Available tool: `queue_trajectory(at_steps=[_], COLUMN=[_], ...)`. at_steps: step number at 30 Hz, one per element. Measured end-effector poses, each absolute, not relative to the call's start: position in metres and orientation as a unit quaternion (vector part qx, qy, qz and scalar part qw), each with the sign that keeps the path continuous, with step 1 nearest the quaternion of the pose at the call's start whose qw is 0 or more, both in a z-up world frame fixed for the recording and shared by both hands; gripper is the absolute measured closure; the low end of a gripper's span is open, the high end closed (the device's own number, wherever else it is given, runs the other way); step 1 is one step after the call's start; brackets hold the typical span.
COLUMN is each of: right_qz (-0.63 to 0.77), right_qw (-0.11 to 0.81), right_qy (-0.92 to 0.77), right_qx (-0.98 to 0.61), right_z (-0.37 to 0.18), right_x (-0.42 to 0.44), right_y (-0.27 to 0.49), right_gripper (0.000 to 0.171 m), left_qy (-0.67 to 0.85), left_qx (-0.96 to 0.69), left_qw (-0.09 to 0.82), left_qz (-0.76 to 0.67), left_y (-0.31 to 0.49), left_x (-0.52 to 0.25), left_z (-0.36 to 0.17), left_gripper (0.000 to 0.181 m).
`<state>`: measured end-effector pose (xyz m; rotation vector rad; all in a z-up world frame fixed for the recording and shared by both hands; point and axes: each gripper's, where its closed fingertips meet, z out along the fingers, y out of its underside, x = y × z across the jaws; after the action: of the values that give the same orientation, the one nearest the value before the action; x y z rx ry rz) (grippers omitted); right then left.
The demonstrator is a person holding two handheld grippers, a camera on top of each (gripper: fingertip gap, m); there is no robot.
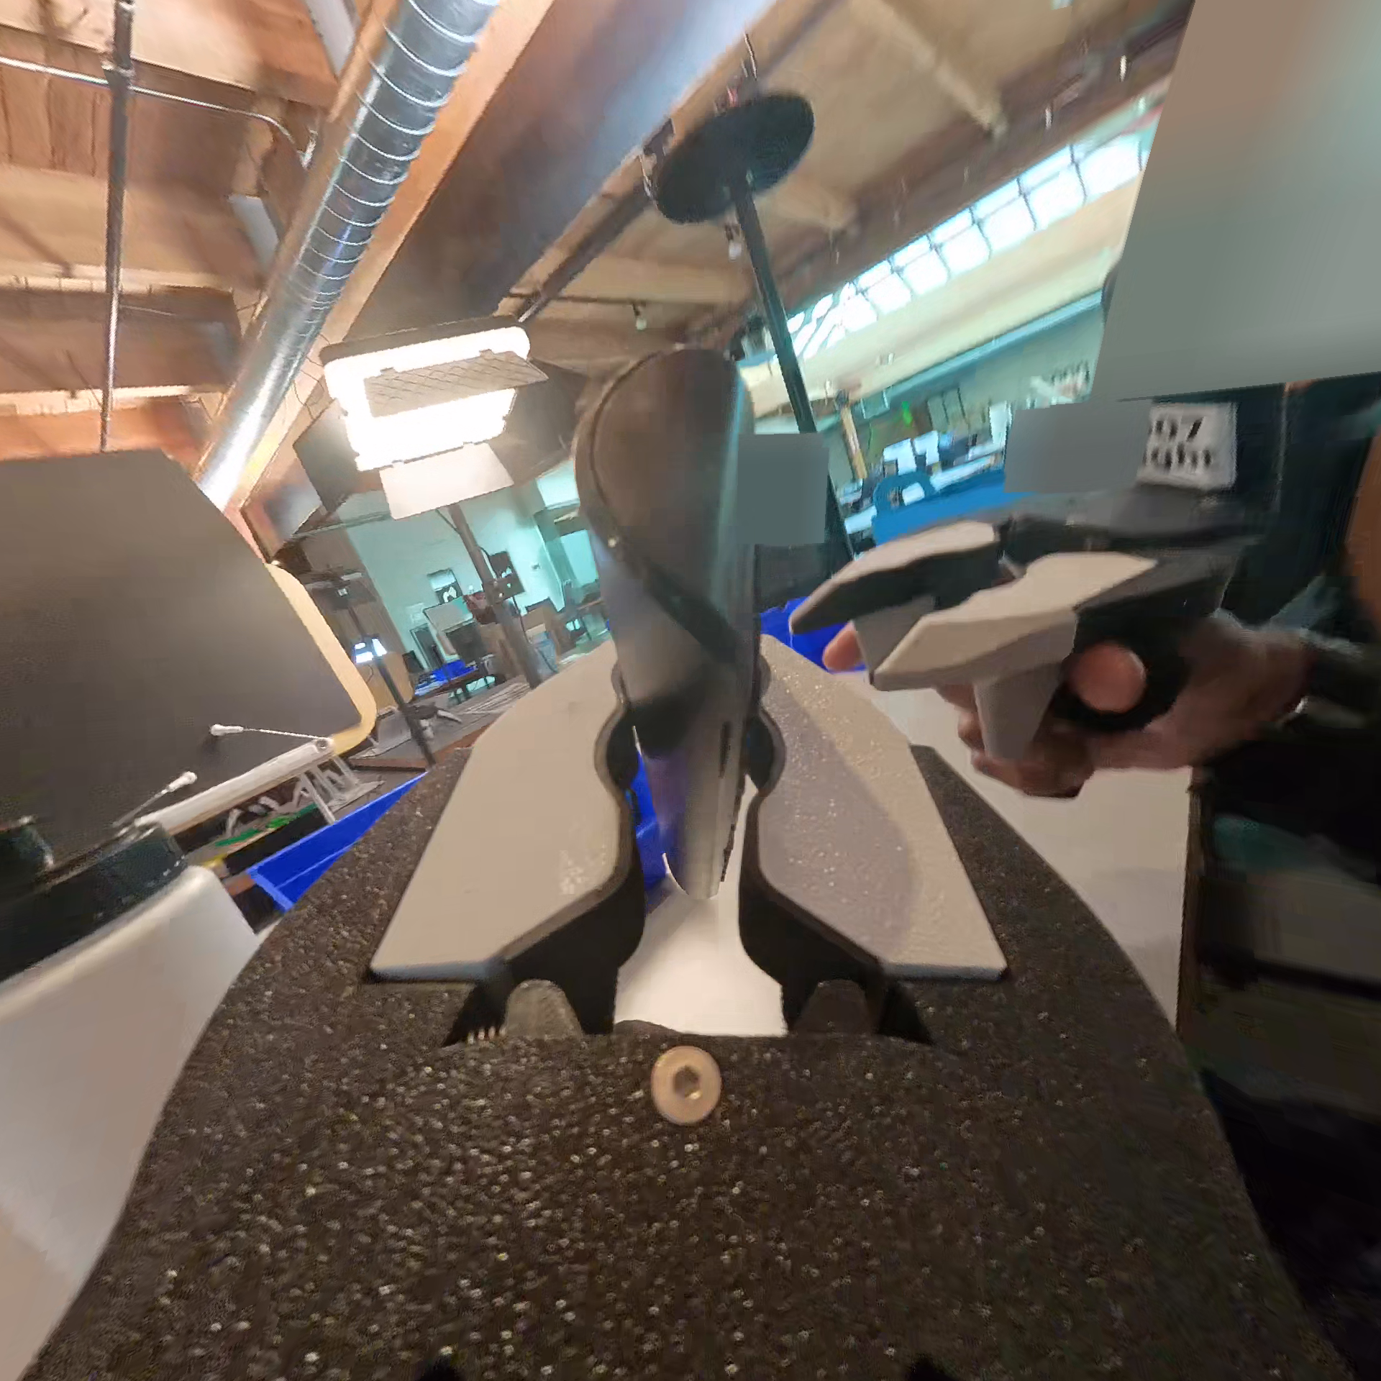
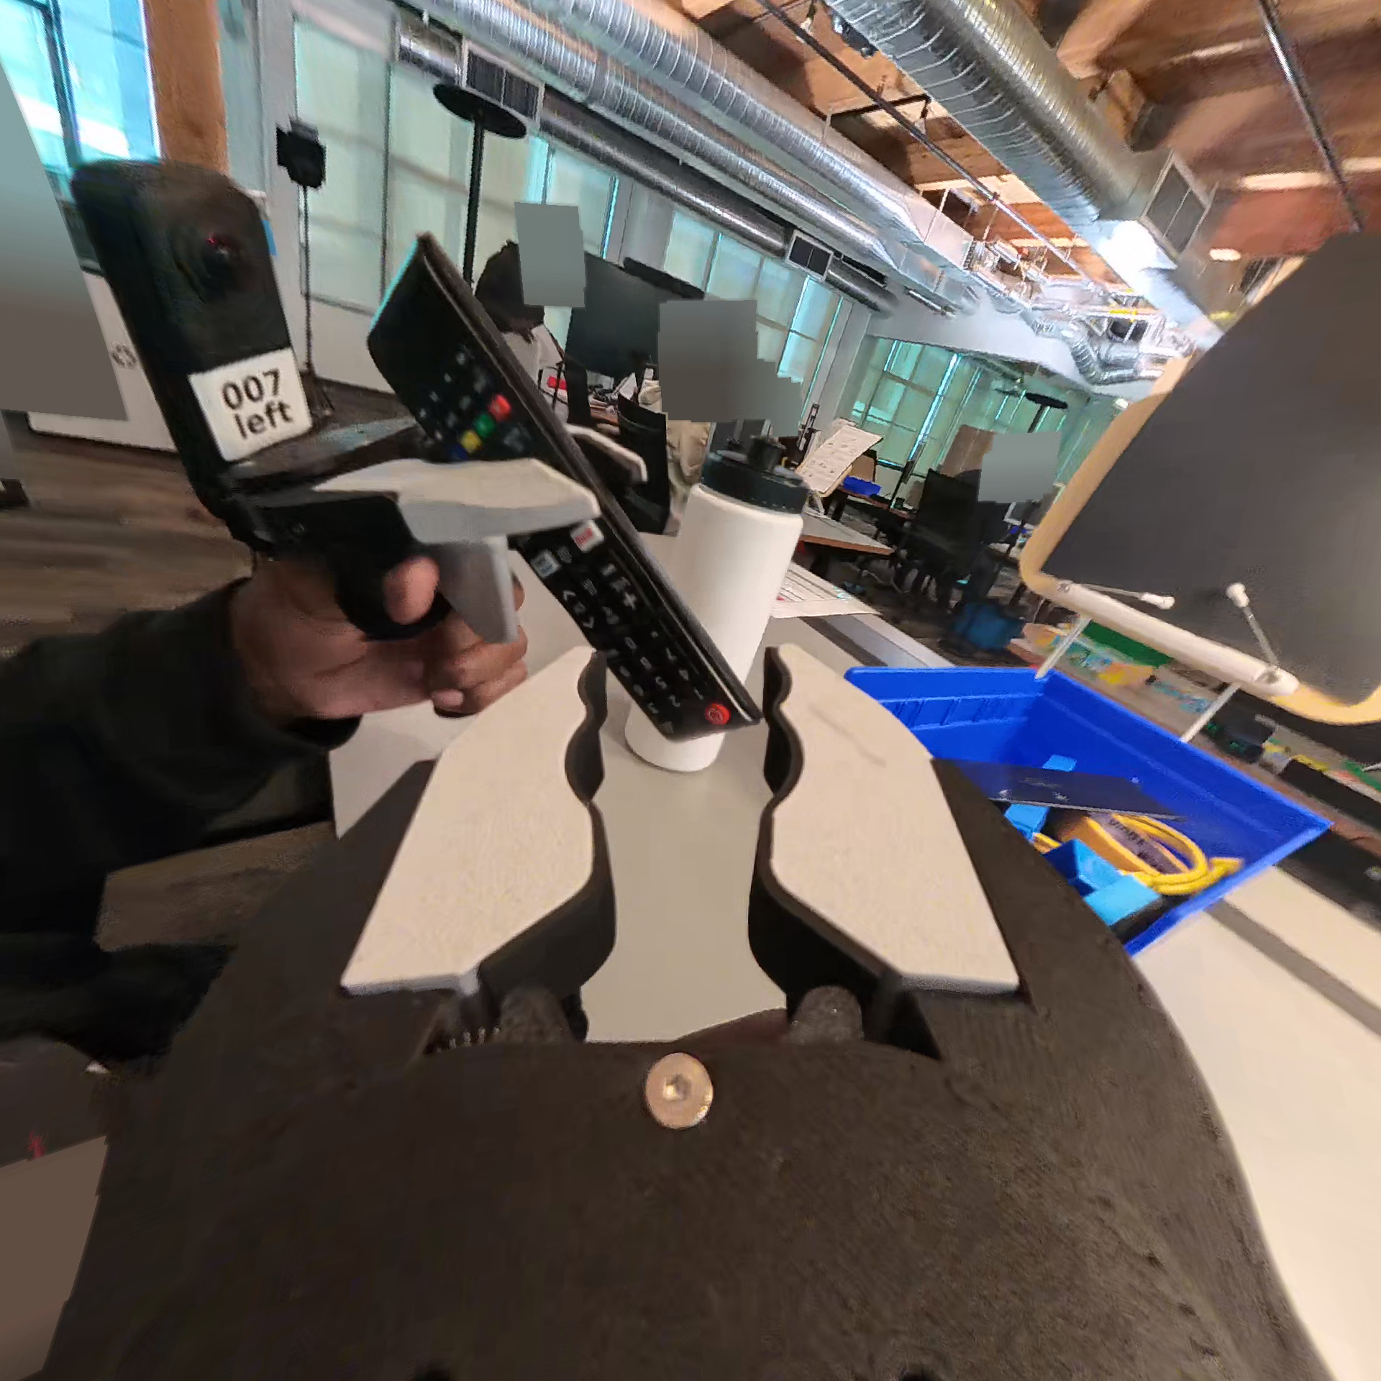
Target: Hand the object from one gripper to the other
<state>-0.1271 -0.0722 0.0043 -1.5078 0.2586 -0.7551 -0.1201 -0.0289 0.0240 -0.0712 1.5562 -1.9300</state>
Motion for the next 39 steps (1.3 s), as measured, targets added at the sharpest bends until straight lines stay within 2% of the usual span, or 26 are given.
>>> queue_trajectory(at_steps=[2, 9, 15, 18, 22, 24, 26, 30, 34, 39], right_qz=[-0.352, -0.452, -0.531, -0.576, -0.629, -0.624, -0.593, -0.446, -0.265, -0.099], right_qw=[0.642, 0.56, 0.487, 0.437, 0.361, 0.355, 0.394, 0.541, 0.673, 0.747], right_qy=[0.099, 0.055, 0.052, 0.062, 0.085, 0.099, 0.114, 0.168, 0.19, 0.164], right_qx=[-0.674, -0.692, -0.691, -0.688, -0.683, -0.689, -0.693, -0.692, -0.664, -0.637], right_z=[0.005, -0.008, -0.022, -0.029, -0.036, -0.039, -0.039, -0.033, -0.021, -0.015], right_x=[-0.132, -0.129, -0.115, -0.104, -0.089, -0.086, -0.087, -0.094, -0.108, -0.128], right_y=[-0.068, -0.059, -0.051, -0.051, -0.063, -0.069, -0.067, -0.063, -0.062, -0.055], right_gripper=[0.131, 0.127, 0.107, 0.1, 0.11, 0.111, 0.112, 0.112, 0.113, 0.113], left_qy=[0.602, 0.563, 0.568, 0.563, 0.581, 0.596, 0.603, 0.602, 0.609, 0.619], left_qx=[-0.018, -0.135, -0.181, -0.184, -0.184, -0.161, -0.13, -0.076, -0.046, -0.067], left_qw=[0.314, 0.124, 0.126, 0.087, 0.088, 0.087, 0.066, 0.051, 0.058, 0.049], left_qz=[-0.734, -0.806, -0.793, -0.801, -0.788, -0.782, -0.785, -0.794, -0.789, -0.781], left_y=[-0.035, -0.037, -0.043, -0.053, -0.064, -0.068, -0.07, -0.065, -0.057, -0.05], left_x=[-0.126, -0.123, -0.116, -0.126, -0.13, -0.134, -0.142, -0.153, -0.154, -0.144], left_z=[0.022, 0.027, 0.019, 0.018, 0.011, 0.009, 0.012, 0.019, 0.019, 0.015], left_gripper=[0.156, 0.156, 0.155, 0.155, 0.154, 0.15, 0.141, 0.124, 0.119, 0.119])
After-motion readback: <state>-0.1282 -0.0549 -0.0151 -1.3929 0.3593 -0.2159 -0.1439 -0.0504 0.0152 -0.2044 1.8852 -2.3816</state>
